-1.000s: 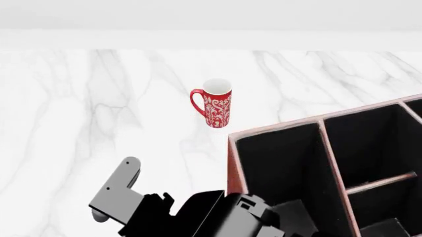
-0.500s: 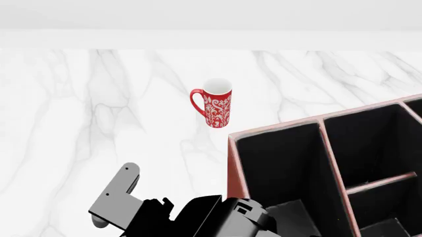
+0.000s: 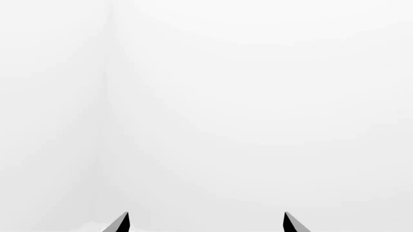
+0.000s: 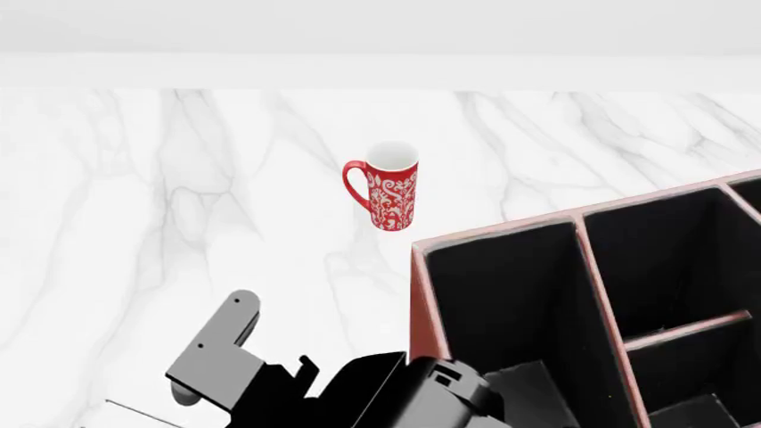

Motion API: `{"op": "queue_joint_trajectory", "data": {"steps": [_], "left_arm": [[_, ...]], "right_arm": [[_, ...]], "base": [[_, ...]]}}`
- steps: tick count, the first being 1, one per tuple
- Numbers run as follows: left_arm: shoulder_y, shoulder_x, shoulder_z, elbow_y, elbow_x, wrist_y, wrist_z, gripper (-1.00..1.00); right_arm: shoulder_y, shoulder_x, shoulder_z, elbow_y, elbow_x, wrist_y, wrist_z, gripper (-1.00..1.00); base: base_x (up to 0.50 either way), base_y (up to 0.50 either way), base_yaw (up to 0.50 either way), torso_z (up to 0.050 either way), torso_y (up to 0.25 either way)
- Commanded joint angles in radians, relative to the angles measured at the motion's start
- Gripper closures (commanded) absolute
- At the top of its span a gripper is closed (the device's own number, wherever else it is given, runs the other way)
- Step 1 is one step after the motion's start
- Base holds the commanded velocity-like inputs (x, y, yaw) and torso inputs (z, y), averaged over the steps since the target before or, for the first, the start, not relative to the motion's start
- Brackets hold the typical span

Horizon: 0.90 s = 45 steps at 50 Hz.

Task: Pick up the book and place it in the left compartment of the caddy.

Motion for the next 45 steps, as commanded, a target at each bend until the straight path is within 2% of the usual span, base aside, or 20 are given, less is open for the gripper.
{"op": "queue_joint_trajectory", "data": {"steps": [1,15,17,33,37,39,41,45], "left_arm": [[0.002,-0.002,0.0,0.003,-0.002,0.002,-0.002,-1.0],[-0.001,-0.004,0.006,-0.002,0.002,0.005,-0.004,-1.0],[-0.001,-0.003,0.009,-0.004,0.01,0.008,-0.003,-1.0],[-0.001,-0.002,0.021,-0.01,0.019,0.012,-0.003,-1.0],[-0.002,-0.002,0.026,-0.012,0.021,0.013,-0.002,-1.0],[-0.004,-0.003,0.027,-0.012,0.02,0.012,-0.004,-1.0],[-0.005,-0.002,0.03,-0.014,0.022,0.012,-0.004,-1.0],[-0.005,-0.003,0.034,-0.016,0.026,0.013,-0.004,-1.0]], "right_arm": [[-0.004,0.017,0.039,-0.059,0.014,-0.007,0.036,1.0],[0.027,0.078,0.116,-0.191,0.097,0.061,0.23,1.0],[0.04,0.095,0.093,-0.238,0.035,0.047,0.27,1.0],[0.052,0.151,0.185,-0.317,0.147,0.08,0.394,1.0],[0.067,0.174,0.184,-0.369,0.095,0.067,0.459,1.0],[0.066,0.181,0.207,-0.377,0.14,0.07,0.446,1.0],[0.076,0.193,0.194,-0.409,0.091,0.057,0.466,1.0],[0.079,0.204,0.197,-0.436,0.108,0.07,0.474,1.0]], "base": [[0.0,0.0,0.0,0.0,0.0],[0.0,0.0,0.0,0.0,0.001],[0.0,0.0,0.0,0.0,0.0],[0.0,0.0,0.0,0.0,0.001],[0.0,0.0,0.0,0.0,0.0],[0.0,0.0,0.0,0.0,0.0],[0.0,0.0,0.0,0.0,0.0],[0.0,0.0,0.0,0.0,0.003]]}}
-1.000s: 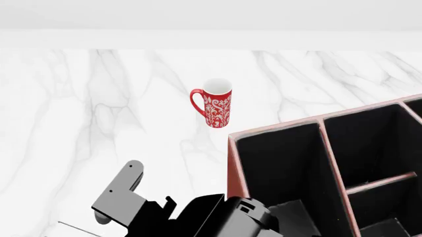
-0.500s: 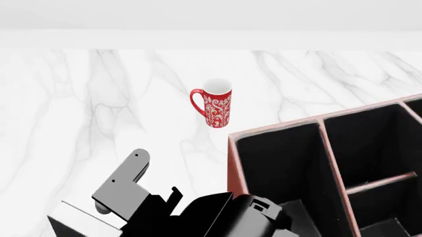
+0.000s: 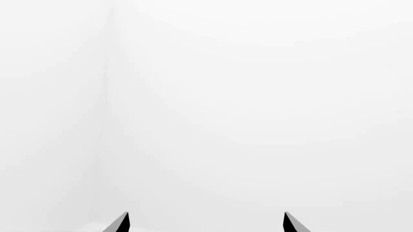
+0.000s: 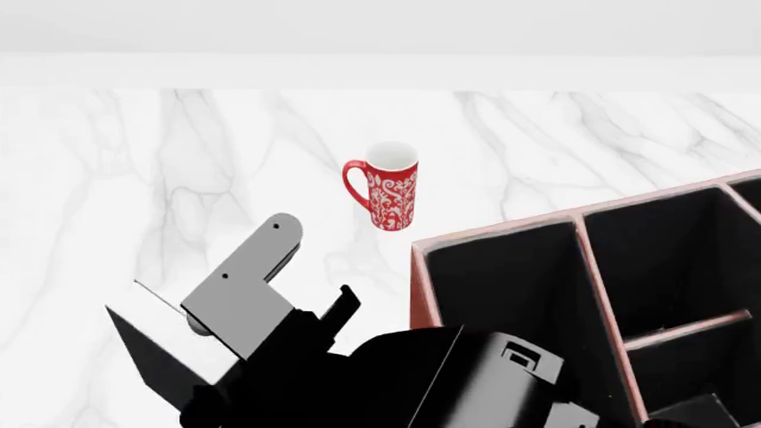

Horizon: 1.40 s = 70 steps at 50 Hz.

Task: Pick up the book and place it in the left compartment of the caddy.

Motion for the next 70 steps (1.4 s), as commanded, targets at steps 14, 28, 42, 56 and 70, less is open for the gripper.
{"op": "queue_joint_trajectory", "data": {"steps": [14,28,42,56,70], "left_arm": [[-0.001,-0.002,0.013,-0.004,0.007,0.003,-0.003,-1.0],[0.0,-0.001,0.021,-0.006,0.016,0.007,-0.006,-1.0],[0.001,-0.002,0.027,-0.008,0.019,0.011,-0.006,-1.0],[0.005,-0.004,0.028,-0.006,0.02,0.013,-0.007,-1.0],[0.007,-0.005,0.037,-0.004,0.027,0.017,-0.008,-1.0]], "right_arm": [[0.086,0.082,0.138,-0.187,0.154,0.081,0.164,1.0],[0.126,0.13,0.214,-0.231,0.329,0.123,0.362,1.0],[0.233,0.172,0.261,-0.328,0.621,0.186,0.609,1.0],[0.307,0.217,0.296,-0.396,0.811,0.155,0.784,1.0],[0.384,0.288,0.334,-0.487,1.0,0.077,0.975,1.0]], "base": [[0.0,0.0,0.0,0.0,0.001],[0.0,0.0,0.0,0.0,0.001],[0.0,0.0,0.0,0.0,0.001],[0.0,0.0,0.0,0.0,0.001],[0.0,0.0,0.0,0.0,0.001]]}}
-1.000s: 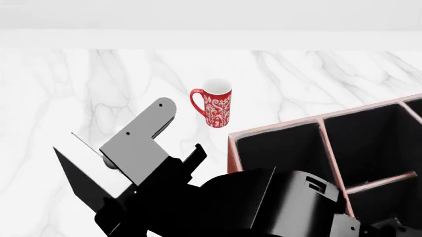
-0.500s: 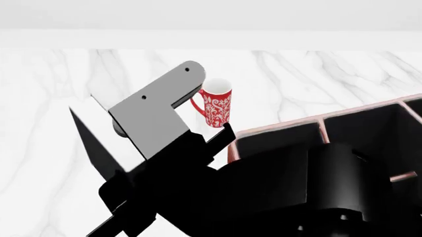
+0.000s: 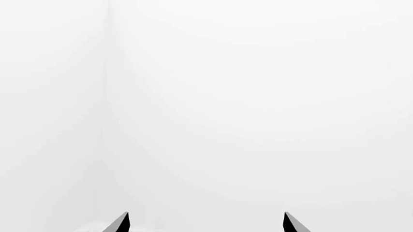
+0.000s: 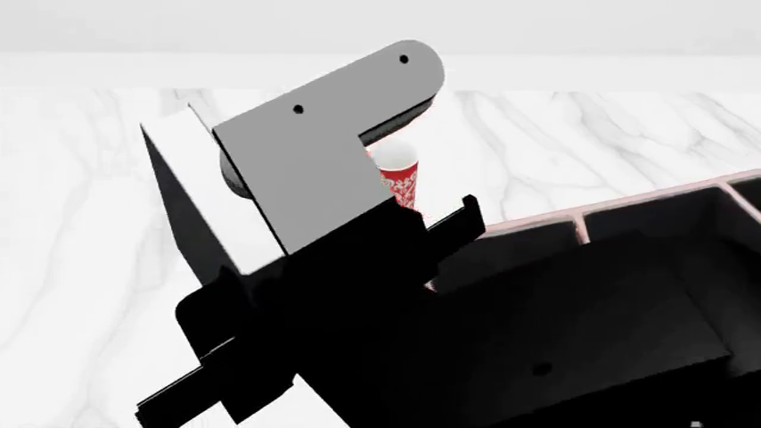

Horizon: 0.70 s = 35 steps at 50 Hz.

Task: Pick up the book and place it in the left compartment of the caddy.

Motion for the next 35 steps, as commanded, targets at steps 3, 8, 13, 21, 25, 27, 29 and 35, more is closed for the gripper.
{"op": "queue_joint_trajectory", "data": {"steps": [3,8,13,21,25,27,29,35], "left_arm": [[0.005,-0.001,0.008,0.005,0.008,0.003,0.0,-1.0],[0.003,-0.003,0.006,0.005,0.003,0.003,-0.003,-1.0],[0.003,-0.003,0.01,0.004,0.006,0.004,-0.002,-1.0],[0.001,-0.006,0.01,0.004,0.002,0.003,-0.005,-1.0],[0.002,-0.005,0.012,0.004,0.006,0.005,-0.005,-1.0],[0.003,-0.005,0.015,0.006,0.008,0.006,-0.005,-1.0],[0.006,-0.004,0.017,0.006,0.011,0.008,-0.003,-1.0],[0.009,-0.006,0.012,0.008,0.008,0.008,-0.006,-1.0]], "right_arm": [[0.108,0.064,0.048,-0.075,0.162,-0.037,0.187,1.0],[0.144,0.089,0.053,-0.074,0.22,-0.049,0.227,1.0],[0.171,0.121,0.064,-0.07,0.282,-0.069,0.256,1.0],[0.22,0.171,0.07,-0.085,0.343,-0.07,0.306,1.0],[0.23,0.212,0.074,-0.093,0.363,-0.068,0.322,1.0],[0.234,0.237,0.076,-0.097,0.377,-0.065,0.332,1.0],[0.235,0.255,0.082,-0.1,0.385,-0.073,0.336,1.0],[0.244,0.32,0.095,-0.101,0.401,-0.052,0.333,1.0]], "base": [[0.0,0.0,0.0,0.0,0.003],[0.0,0.0,0.0,0.0,0.0],[0.0,0.0,0.0,0.003,0.002],[0.0,0.0,0.0,0.0,0.001],[0.0,0.0,0.0,0.0,0.0],[0.0,0.0,0.0,0.0,0.005],[0.0,0.0,0.0,0.0,0.0],[0.0,0.0,0.0,0.0,0.002]]}}
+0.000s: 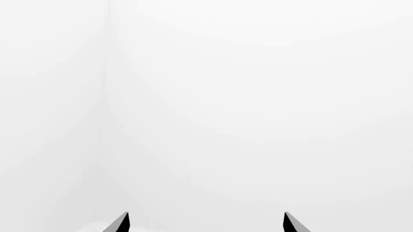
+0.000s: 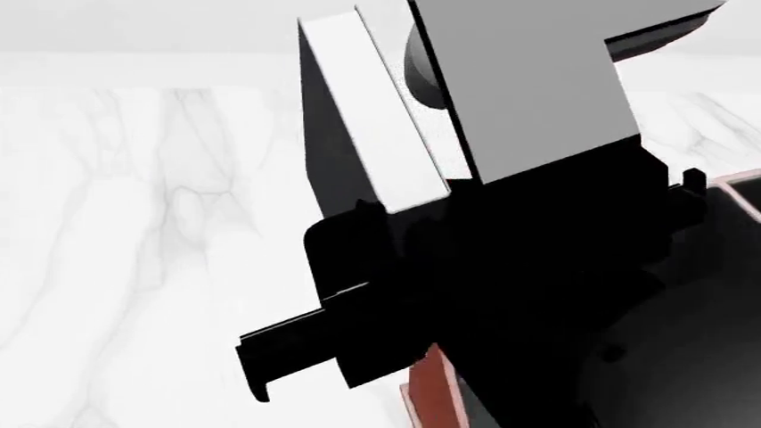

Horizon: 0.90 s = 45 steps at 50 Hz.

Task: Pick up the book and place it in the left compartment of the caddy.

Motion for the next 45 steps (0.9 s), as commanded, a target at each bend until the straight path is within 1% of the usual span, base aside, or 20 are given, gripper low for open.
{"op": "queue_joint_trajectory", "data": {"steps": [1,8,25,39,45], "left_arm": [[0.005,-0.001,0.001,0.003,0.002,0.003,-0.001,-1.0],[0.008,-0.001,0.009,0.004,0.009,0.005,0.0,-1.0],[0.009,-0.004,0.011,0.007,0.01,0.008,-0.002,-1.0],[0.014,-0.006,0.013,0.01,0.012,0.012,-0.003,-1.0],[0.013,-0.006,0.016,0.009,0.014,0.012,-0.004,-1.0]], "right_arm": [[0.045,0.111,0.037,0.001,0.025,0.027,0.029,1.0],[0.051,0.184,0.045,-0.01,0.046,0.044,0.034,1.0],[0.018,0.284,0.055,-0.01,0.013,0.062,0.002,1.0],[-0.092,0.359,0.046,-0.047,-0.053,0.034,-0.066,1.0],[-0.119,0.374,0.035,-0.05,-0.064,0.041,-0.084,1.0]], "base": [[0.0,0.0,0.0,0.0,0.0],[0.0,0.0,0.0,0.0,0.001],[0.0,0.0,0.0,0.0,0.001],[0.0,0.0,0.0,0.001,0.001],[0.0,0.0,0.0,0.0,0.002]]}}
